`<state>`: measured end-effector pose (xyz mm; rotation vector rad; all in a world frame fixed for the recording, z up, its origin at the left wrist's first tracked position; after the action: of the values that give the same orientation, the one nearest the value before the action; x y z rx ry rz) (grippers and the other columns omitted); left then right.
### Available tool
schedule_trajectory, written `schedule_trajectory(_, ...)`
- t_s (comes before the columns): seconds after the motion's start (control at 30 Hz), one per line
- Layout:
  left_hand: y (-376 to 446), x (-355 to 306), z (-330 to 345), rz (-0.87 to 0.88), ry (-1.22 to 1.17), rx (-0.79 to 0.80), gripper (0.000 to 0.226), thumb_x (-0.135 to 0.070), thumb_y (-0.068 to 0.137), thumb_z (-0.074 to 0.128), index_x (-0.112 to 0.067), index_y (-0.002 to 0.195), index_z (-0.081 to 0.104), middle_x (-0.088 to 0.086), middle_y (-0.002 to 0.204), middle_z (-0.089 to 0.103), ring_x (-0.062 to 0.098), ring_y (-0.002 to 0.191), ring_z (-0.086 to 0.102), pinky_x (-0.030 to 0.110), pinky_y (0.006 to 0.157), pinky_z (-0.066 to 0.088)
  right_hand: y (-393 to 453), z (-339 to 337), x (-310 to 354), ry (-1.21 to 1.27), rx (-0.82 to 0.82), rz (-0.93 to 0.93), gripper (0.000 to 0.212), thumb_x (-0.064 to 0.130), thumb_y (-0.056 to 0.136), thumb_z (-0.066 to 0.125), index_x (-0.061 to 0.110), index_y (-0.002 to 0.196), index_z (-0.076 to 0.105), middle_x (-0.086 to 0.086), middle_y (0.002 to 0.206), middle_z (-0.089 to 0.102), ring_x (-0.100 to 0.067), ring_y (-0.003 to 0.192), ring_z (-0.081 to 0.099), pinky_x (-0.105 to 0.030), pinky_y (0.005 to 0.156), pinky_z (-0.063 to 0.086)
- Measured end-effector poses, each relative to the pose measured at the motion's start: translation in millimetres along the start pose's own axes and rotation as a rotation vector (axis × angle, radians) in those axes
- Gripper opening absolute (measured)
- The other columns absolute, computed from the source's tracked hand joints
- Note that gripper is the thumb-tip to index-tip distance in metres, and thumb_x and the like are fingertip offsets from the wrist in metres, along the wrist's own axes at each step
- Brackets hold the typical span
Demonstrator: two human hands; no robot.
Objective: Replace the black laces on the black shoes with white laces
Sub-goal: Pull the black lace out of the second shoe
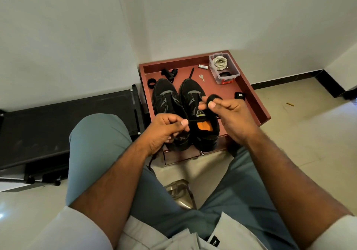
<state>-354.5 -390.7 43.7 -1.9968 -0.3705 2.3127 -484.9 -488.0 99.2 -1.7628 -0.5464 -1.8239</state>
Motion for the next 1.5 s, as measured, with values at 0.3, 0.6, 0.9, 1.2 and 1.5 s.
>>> schedule_trajectory(0.3, 4.3, -10.3, -13.0, 0.125, 0.060, -0.122, 0.037, -0.029, 0.082, 0.068, 0.008, 0.086, 0.067, 0.004, 0.061, 0.058, 0.008, 0.047, 0.038, 0.019, 0.045, 0.030, -29.4, 29.9, -59.3, -0.203, 0.313, 0.298, 0.013, 0.003, 0.088, 0.063, -0.001, 0.096, 0.073, -0.014, 0.100, 0.073, -0.021, 0.107, 0.067, -0.026, 0.093, 0.050)
schedule_trajectory(0.6, 7.7, 7.6, 22.5, 0.009, -0.052, -0.017, 0.018, 0.004, 0.095, 0.048, 0.004, 0.093, 0.066, 0.006, 0.063, 0.052, 0.003, 0.047, 0.045, 0.014, 0.046, 0.036, -34.8, 71.2, -13.4, 0.649, 0.357, 0.210, 0.032, 0.023, 0.074, 0.077, 0.007, 0.102, 0.075, -0.012, 0.095, 0.075, -0.024, 0.097, 0.070, -0.038, 0.105, 0.044)
schedule_trajectory(0.9, 12.4, 0.4, 19.3, 0.088, 0.232, -0.009, 0.008, -0.011, 0.090, 0.065, -0.009, 0.090, 0.073, -0.010, 0.064, 0.065, 0.000, 0.059, 0.057, 0.013, 0.058, 0.044, 4.8, 5.0, -16.1, 0.118, -0.110, -0.026, 0.015, 0.017, 0.088, 0.063, 0.015, 0.086, 0.078, -0.005, 0.100, 0.074, -0.024, 0.113, 0.064, -0.047, 0.099, 0.048)
schedule_trajectory(1.2, 17.2, -11.9, -9.1, 0.210, 0.266, -0.159, 0.004, -0.007, 0.079, 0.076, -0.010, 0.081, 0.074, -0.003, 0.075, 0.068, 0.005, 0.071, 0.065, 0.018, 0.068, 0.050, -19.3, 27.4, -71.9, -0.148, 0.234, 0.370, 0.018, 0.005, 0.092, 0.058, -0.005, 0.091, 0.073, -0.017, 0.084, 0.073, -0.018, 0.080, 0.069, -0.029, 0.080, 0.051)
schedule_trajectory(1.5, 7.0, -2.1, 39.3, -0.003, -0.501, 0.055, 0.022, -0.019, 0.089, 0.054, -0.005, 0.094, 0.070, 0.007, 0.064, 0.060, 0.025, 0.061, 0.064, 0.032, 0.052, 0.052, -26.3, 50.5, -43.0, 0.413, 0.410, 0.384, 0.019, 0.015, 0.083, 0.061, 0.000, 0.090, 0.070, -0.006, 0.061, 0.057, -0.016, 0.058, 0.057, -0.034, 0.070, 0.055)
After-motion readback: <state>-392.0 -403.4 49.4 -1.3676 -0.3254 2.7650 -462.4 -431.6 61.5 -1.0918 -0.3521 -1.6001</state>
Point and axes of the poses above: each hand's wrist, its own y-axis towards the middle knuckle, its own z-axis out of the palm, x = y × z, the point moved 9 cm from there along y, towards the middle knuckle
